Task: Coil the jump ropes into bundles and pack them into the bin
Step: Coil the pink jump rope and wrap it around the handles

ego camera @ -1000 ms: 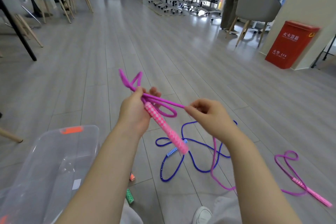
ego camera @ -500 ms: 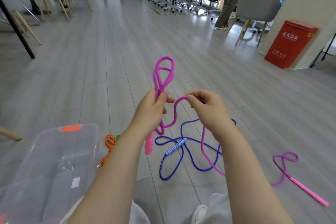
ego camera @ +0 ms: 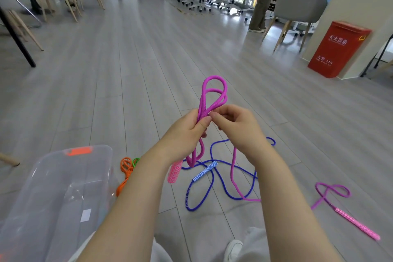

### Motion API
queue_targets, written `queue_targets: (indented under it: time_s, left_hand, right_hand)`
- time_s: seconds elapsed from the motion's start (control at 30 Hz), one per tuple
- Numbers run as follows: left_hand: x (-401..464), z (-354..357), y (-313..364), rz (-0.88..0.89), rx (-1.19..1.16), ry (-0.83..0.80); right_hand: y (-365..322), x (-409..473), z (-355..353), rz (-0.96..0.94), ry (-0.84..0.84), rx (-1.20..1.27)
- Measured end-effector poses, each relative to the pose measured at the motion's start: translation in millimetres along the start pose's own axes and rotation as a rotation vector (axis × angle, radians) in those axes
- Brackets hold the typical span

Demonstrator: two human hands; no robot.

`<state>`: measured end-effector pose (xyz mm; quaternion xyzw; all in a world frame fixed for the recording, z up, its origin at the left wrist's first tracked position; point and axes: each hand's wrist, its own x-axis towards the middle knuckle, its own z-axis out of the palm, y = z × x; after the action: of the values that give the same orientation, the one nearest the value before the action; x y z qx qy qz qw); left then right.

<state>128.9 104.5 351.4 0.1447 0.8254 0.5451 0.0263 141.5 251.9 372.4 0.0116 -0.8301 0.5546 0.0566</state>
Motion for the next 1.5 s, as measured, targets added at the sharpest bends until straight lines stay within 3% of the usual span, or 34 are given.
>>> queue_targets:
  time_s: [0.1, 0.23, 0.3, 0.4, 0.53, 0.67, 0.83, 1.03, 1.23, 1.4, 1.5]
  left_hand:
    - [4, -8, -6, -0.009, 0.015, 0.133]
    - [14, -34, -12, -0.145, -0.633, 0.619]
    - [16, -45, -15, -0.192, -0.945, 0.740]
    - [17, -36, -18, -0.238, -0.917, 0.653]
    - [15, -12, -7, -0.223, -0.762, 0.405]
    - [9, -1, 1, -0.131, -0.616, 0.263]
    - [5, 3, 3, -0.097, -0.455, 0.256]
    - [3, 3, 7, -0.128, -0.521, 0.202]
    - [5, -2, 9, -0.169, -0.582, 0.356]
    - [16, -34, -2, -0.231, -1.199, 0.485]
    - [16, -58, -13, -0.191, -1.408, 0.708]
  right_hand:
    - [4, -1, -13, 0.049, -0.048, -0.037]
    - [9, -7, -38, 0.082, 0.011, -0.049]
    - [12, -6, -44, 0.089, 0.113, -0.021]
    - [14, -1, -30, 0.115, 0.212, 0.036]
    - [5, -2, 2, 0.085, 0.166, 0.143]
    - [1, -3, 17, 0.002, 0.138, 0.143]
    - [-2, -5, 28, -0.037, 0.111, 0.217]
    - [-7, -9, 35, -0.045, 0.105, 0.297]
    - [-8, -9, 26, -0.008, -0.049, 0.160]
    - [5, -6, -4, 0.034, -0.101, -0.066]
    - [12, -8, -30, 0.070, -0.015, -0.096]
